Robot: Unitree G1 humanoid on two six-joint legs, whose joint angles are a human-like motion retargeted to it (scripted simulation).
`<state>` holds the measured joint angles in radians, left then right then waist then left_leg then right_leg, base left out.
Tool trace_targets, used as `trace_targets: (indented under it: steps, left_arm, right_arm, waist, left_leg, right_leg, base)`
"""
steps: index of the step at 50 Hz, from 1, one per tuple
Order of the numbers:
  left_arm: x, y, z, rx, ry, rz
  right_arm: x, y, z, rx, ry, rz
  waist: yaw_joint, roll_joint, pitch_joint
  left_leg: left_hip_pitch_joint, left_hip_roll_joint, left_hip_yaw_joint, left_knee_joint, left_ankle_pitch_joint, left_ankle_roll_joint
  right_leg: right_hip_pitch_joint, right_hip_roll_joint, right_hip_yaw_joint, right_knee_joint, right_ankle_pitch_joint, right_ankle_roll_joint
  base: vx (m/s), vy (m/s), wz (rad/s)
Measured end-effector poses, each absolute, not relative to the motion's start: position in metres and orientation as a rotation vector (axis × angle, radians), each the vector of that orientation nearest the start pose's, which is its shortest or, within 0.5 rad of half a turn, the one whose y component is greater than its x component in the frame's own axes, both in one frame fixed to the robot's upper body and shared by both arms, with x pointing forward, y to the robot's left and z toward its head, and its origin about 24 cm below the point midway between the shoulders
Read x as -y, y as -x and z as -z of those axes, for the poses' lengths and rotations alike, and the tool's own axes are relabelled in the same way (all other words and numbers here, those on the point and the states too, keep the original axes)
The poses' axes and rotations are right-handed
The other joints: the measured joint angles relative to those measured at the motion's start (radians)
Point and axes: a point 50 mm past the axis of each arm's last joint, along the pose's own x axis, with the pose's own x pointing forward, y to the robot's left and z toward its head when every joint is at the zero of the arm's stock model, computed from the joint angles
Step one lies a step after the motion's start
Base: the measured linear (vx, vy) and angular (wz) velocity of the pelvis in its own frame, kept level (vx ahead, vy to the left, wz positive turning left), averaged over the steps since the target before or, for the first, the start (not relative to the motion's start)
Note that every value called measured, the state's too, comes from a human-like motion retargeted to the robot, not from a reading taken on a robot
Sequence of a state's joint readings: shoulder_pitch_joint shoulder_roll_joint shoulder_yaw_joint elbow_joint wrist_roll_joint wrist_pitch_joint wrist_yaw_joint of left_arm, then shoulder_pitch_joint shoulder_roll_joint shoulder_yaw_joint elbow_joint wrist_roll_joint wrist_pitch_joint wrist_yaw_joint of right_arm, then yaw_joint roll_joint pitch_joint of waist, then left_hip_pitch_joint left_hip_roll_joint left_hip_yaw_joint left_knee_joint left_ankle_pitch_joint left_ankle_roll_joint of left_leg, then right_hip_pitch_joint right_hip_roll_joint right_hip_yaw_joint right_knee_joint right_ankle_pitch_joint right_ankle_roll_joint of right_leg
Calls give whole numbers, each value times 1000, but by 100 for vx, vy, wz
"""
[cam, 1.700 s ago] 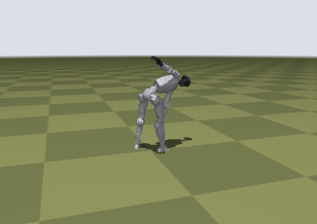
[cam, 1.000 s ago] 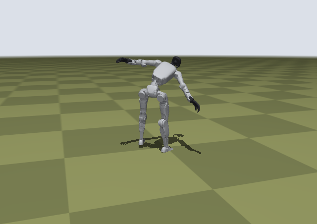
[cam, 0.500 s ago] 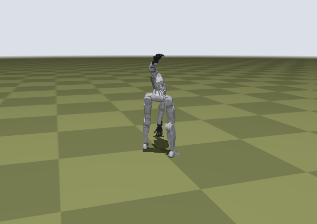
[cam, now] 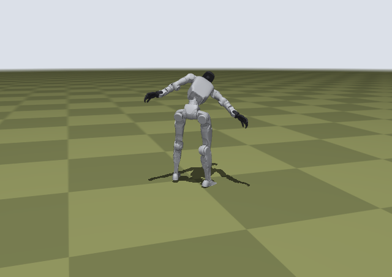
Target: Upper body actions
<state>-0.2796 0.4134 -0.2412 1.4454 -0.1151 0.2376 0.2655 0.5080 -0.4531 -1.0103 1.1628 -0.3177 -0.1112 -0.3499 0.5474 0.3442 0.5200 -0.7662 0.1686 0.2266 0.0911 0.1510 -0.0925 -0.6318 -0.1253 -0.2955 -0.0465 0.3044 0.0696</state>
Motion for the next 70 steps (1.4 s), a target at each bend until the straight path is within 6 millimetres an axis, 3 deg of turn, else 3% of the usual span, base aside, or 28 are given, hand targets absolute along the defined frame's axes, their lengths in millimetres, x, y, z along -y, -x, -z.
trace_targets:
  steps: [5,8,10,15,19,20,25,28,32,36,42,45,49,52,55,58,63,65,70]
  left_arm:
    - [-328,-188,91,-1165,-591,-430]
    - [-331,-205,80,-1070,-484,-500]
    - [-335,-210,74,-1010,-410,-557]
    - [-372,-231,32,-833,-298,-722]
    - [-361,-281,-5,-676,-184,-605]
    - [-360,-292,-18,-632,-155,-581]
    - [-363,-329,-78,-409,-124,-597]
    - [-360,-341,-97,-372,-192,-517]
    - [-350,-348,-100,-389,-316,-421]
    - [-365,-326,-75,-472,-325,-472]
    - [-390,-247,2,-703,-107,-533]
    - [-387,-194,46,-879,-76,-516]
    - [-375,-104,96,-1200,-78,-472]
    - [-362,-38,116,-1417,-18,-453]
    - [-357,7,120,-1580,23,-445]
    - [-362,22,116,-1639,-26,-468]
    - [-363,5,118,-1637,-154,-514]
    - [-359,-3,120,-1637,-154,-532]
    - [-345,-34,127,-1551,-98,-507]
  right_arm:
    - [312,217,71,-1542,249,1417]
    - [281,244,71,-1593,45,1483]
    - [278,250,69,-1576,-62,1508]
    - [307,227,70,-1415,-77,1444]
    - [307,219,76,-1425,-104,1465]
    - [312,211,79,-1412,-105,1462]
    - [361,135,87,-1202,-8,1369]
    - [380,98,85,-1127,146,1290]
    - [388,86,81,-1178,329,1215]
    - [398,81,74,-1128,378,1292]
    - [422,60,58,-1080,460,1274]
    - [436,45,50,-1168,581,1163]
    - [455,10,36,-1236,764,993]
    - [472,-16,15,-1196,966,946]
    - [488,-27,-10,-1192,1139,945]
    - [499,-30,-27,-1238,1189,940]
    - [512,-42,-53,-1166,1186,1029]
    - [512,-60,-57,-1115,1161,1015]
    - [498,-129,-58,-988,998,886]
  waist:
    - [-176,-172,0]
    - [-322,-267,0]
    - [-445,-336,0]
    - [-804,-514,0]
    - [-1020,-491,0]
    - [-1082,-505,0]
    - [-1376,-630,0]
    - [-1434,-669,0]
    - [-1395,-657,0]
    - [-1317,-610,0]
    - [-1176,-505,0]
    - [-1081,-431,0]
    - [-946,-324,0]
    - [-832,-238,0]
    - [-691,-143,0]
    - [-524,-37,0]
    - [-220,151,0]
    - [-108,176,0]
    - [148,176,0]
  left_leg:
    - [27,50,109,0,-30,5]
    - [46,93,192,-3,-49,6]
    - [61,116,255,-9,-58,5]
    - [45,159,372,-1,-72,-4]
    - [-76,160,375,1,-71,-2]
    - [-92,153,393,-6,-69,-4]
    - [-125,127,480,-14,-72,-22]
    - [-143,124,499,-11,-77,-18]
    - [-165,115,498,-13,-70,-18]
    - [-178,110,475,-15,-58,-11]
    - [-167,97,400,-16,-45,5]
    - [-155,82,354,-17,-38,14]
    - [-141,52,280,-16,-28,24]
    - [-137,21,223,-15,-17,29]
    - [-136,-20,162,-11,-2,32]
    - [-142,-64,103,-8,11,32]
    - [-174,-131,6,1,32,27]
    - [-194,-151,-10,-3,40,24]
    - [-269,-165,-44,-7,55,15]
  right_leg:
    - [-60,47,90,8,17,-20]
    - [-104,89,152,10,39,-22]
    - [-135,114,194,9,57,-18]
    - [-222,153,259,-3,98,8]
    - [-346,152,260,-10,118,15]
    - [-376,149,271,-11,124,16]
    - [-470,127,339,-18,146,31]
    - [-496,131,354,-21,151,34]
    - [-515,121,361,-24,152,35]
    - [-509,114,347,-23,148,31]
    - [-439,93,293,-19,122,22]
    - [-391,78,258,-15,103,16]
    - [-316,44,197,-12,75,15]
    - [-266,11,156,-8,53,12]
    - [-216,-29,116,-5,34,11]
    - [-175,-77,64,-4,18,18]
    - [-125,-128,-25,-12,1,11]
    - [-134,-143,-33,-14,2,9]
    - [-184,-158,-49,-20,5,10]
  base:
    - [22,3,-118]
    - [21,30,-158]
    - [26,42,-169]
    - [24,40,-120]
    - [24,59,-13]
    - [38,72,-31]
    - [39,65,-28]
    - [16,21,-18]
    - [-8,-6,20]
    - [-21,-2,31]
    - [-25,2,49]
    - [-36,6,70]
    - [-36,-1,94]
    - [-42,-1,116]
    - [-47,-9,137]
    - [-43,-31,140]
    - [-38,-31,131]
    - [-28,-33,86]
    - [-22,-45,57]
